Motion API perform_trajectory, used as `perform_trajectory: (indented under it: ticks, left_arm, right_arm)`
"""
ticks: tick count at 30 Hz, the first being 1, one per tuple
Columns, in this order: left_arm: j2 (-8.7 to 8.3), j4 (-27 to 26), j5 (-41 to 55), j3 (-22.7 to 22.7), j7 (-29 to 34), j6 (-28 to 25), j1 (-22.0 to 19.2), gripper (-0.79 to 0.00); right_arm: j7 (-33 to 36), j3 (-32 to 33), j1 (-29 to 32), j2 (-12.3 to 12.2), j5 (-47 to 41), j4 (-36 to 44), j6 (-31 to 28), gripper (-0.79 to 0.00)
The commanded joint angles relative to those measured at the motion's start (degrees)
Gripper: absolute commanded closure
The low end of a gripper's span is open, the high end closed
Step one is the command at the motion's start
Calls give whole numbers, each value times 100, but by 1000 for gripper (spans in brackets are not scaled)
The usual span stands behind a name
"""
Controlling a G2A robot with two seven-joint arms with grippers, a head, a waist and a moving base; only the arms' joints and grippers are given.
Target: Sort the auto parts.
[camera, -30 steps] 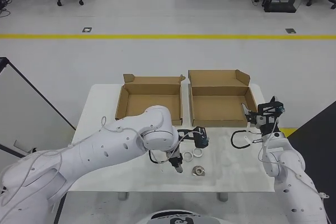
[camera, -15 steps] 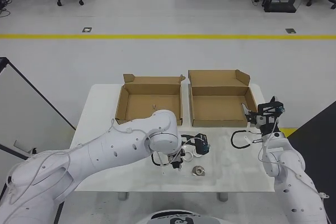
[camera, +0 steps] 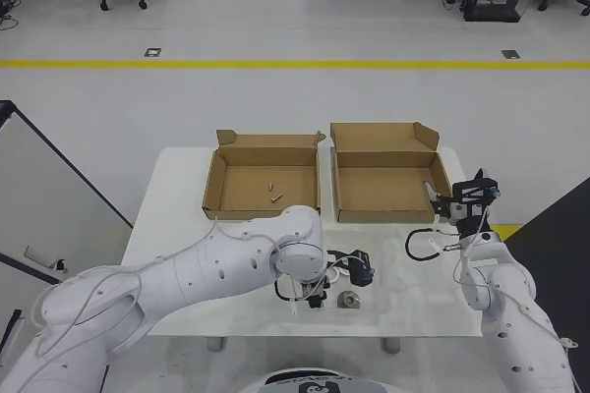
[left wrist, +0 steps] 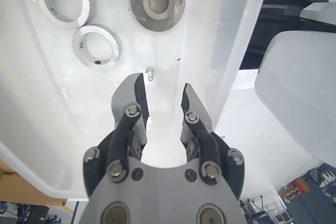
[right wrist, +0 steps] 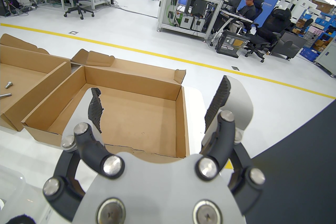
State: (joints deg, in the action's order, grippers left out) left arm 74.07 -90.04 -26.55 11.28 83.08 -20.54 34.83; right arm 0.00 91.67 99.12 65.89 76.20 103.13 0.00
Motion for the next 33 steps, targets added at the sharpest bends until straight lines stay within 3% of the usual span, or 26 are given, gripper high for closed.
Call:
perform_trajectory:
  ticks: [1,17,33]
  left_arm:
    - [50,126,-16,-45,36,6,-3,-311]
    - [329,705,-35,-148,-11,-76,2,-274]
    - [461,984,-104,-154,-11,-76,77,-200]
  right_arm:
    - [0,0,0,0,0,0,0,-785]
    - [0,0,0,0,0,0,0,-785]
    - [0,0,0,0,0,0,0,-785]
